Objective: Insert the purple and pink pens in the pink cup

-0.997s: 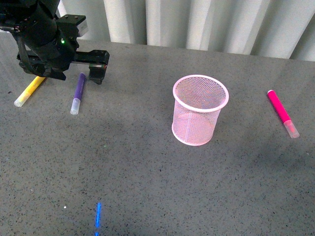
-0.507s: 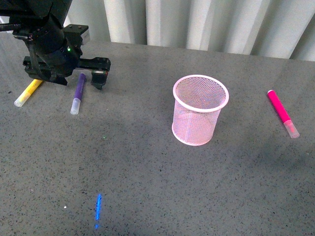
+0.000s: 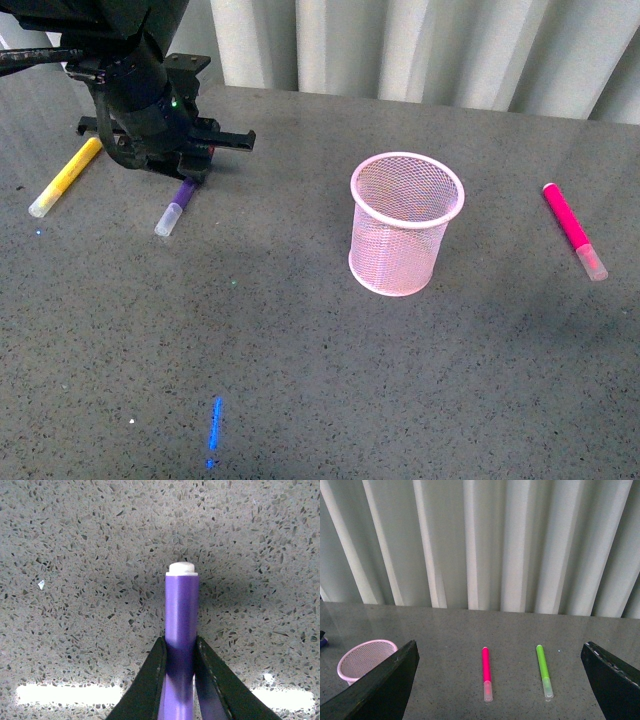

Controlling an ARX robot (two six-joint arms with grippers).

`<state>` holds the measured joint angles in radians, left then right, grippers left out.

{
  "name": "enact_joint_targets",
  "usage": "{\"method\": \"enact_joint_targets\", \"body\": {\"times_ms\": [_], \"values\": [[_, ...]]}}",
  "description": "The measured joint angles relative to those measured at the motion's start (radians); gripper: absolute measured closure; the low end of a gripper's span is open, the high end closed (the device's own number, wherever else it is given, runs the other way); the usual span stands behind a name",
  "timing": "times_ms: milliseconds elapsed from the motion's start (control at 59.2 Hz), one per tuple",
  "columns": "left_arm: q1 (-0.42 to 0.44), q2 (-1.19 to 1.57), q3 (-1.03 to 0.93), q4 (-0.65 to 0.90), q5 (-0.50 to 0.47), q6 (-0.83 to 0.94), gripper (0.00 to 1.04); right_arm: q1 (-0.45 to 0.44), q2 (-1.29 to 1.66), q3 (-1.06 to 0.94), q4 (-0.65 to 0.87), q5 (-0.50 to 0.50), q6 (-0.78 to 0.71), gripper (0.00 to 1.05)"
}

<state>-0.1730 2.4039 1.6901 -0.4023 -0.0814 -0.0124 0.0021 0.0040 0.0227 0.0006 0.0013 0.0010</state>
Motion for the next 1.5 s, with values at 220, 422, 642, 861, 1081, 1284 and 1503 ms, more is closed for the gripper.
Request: {"method": "enact_joint_targets", "body": {"times_ms": [220, 422, 642, 861, 1081, 1284, 1503], "values": [[0.005, -0.057, -0.101, 0.059, 0.002, 0.005, 0.92, 0.0, 0.0, 0.0, 0.0, 0.0, 0.0, 0.07], [0.009, -0.254, -0.367, 0.373, 0.04, 0.038, 0.92, 0.0, 0.0, 0.0, 0.0, 0.0, 0.0, 0.07], [-0.051, -0.546, -0.683, 0.935, 0.118, -0.122, 0.92, 0.0, 0.0, 0.0, 0.0, 0.0, 0.0, 0.07], [-0.227, -0.569, -0.862, 1.302, 0.084, -0.259, 0.92, 0.0, 0.0, 0.0, 0.0, 0.0, 0.0, 0.07], [-0.388, -0.505, -0.857, 1.457, -0.025, -0.33, 0.92, 0.0, 0.0, 0.0, 0.0, 0.0, 0.0, 0.07], [-0.43, -0.414, -0.811, 1.47, -0.068, -0.349, 0.92, 0.0, 0.0, 0.0, 0.0, 0.0, 0.0, 0.07], [-0.455, -0.361, -0.785, 1.478, -0.077, -0.365, 0.93, 0.0, 0.0, 0.0, 0.0, 0.0, 0.0, 0.07]]}}
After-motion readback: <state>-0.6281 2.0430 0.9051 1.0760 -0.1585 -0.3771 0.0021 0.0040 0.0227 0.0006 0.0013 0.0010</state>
